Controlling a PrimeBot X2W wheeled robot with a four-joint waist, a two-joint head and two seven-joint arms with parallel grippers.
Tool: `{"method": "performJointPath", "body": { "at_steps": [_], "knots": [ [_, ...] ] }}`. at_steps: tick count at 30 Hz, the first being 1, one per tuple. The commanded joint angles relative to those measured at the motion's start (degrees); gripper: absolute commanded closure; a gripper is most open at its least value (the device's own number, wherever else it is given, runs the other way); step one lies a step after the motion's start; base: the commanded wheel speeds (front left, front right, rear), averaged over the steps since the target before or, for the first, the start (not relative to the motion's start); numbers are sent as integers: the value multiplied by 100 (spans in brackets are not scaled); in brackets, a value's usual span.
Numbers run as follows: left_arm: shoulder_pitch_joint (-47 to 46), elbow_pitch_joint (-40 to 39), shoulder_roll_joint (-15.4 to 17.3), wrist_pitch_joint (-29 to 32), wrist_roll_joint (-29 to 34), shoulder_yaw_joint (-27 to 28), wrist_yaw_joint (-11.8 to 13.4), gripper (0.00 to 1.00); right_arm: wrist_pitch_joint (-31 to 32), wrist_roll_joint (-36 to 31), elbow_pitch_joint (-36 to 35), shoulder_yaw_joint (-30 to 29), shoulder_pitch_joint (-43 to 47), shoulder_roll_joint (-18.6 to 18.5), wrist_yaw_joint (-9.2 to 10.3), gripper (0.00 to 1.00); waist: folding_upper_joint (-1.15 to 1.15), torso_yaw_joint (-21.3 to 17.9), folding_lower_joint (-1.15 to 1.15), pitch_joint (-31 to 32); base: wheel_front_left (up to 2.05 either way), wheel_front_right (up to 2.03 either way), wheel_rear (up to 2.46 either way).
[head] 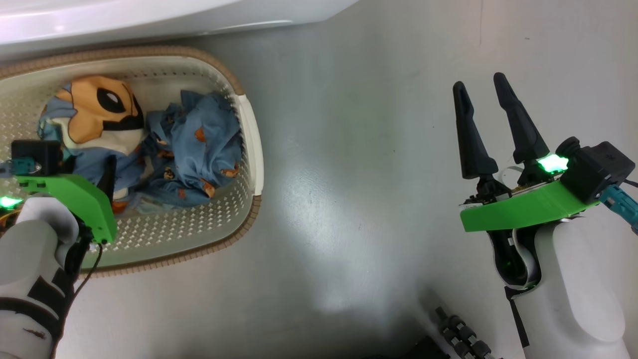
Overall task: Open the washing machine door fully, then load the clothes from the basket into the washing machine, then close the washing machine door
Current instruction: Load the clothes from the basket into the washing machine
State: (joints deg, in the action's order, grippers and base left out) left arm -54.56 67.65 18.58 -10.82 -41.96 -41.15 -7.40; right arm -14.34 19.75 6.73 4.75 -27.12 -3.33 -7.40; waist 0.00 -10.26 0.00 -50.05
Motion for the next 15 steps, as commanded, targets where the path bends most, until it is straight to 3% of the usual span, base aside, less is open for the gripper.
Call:
{"method": "performJointPath", "body": {
  "at_steps": [1,2,3,4,15],
  "knots": [
    [0,-9,264,2,-138,-5,-9,22,-66,0,-147,106,168,45,-9,0,0,12,0,-3,0,0,0],
    [-9,-10,262,2,-190,-49,-9,65,-66,-7,-145,102,169,45,-9,0,0,18,0,1,0,0,0],
    [-17,-13,259,-2,-237,-96,-9,93,-66,-15,-141,97,166,45,-9,0,0,22,0,9,0,0,0],
    [-24,-14,256,-10,-279,-144,-9,100,-66,-23,-135,92,161,45,-9,0,0,25,0,24,0,0,0],
    [254,-60,141,-344,-888,-369,-9,100,-66,-95,-31,19,255,45,-9,0,0,188,0,566,0,0,0]
  ]
}}
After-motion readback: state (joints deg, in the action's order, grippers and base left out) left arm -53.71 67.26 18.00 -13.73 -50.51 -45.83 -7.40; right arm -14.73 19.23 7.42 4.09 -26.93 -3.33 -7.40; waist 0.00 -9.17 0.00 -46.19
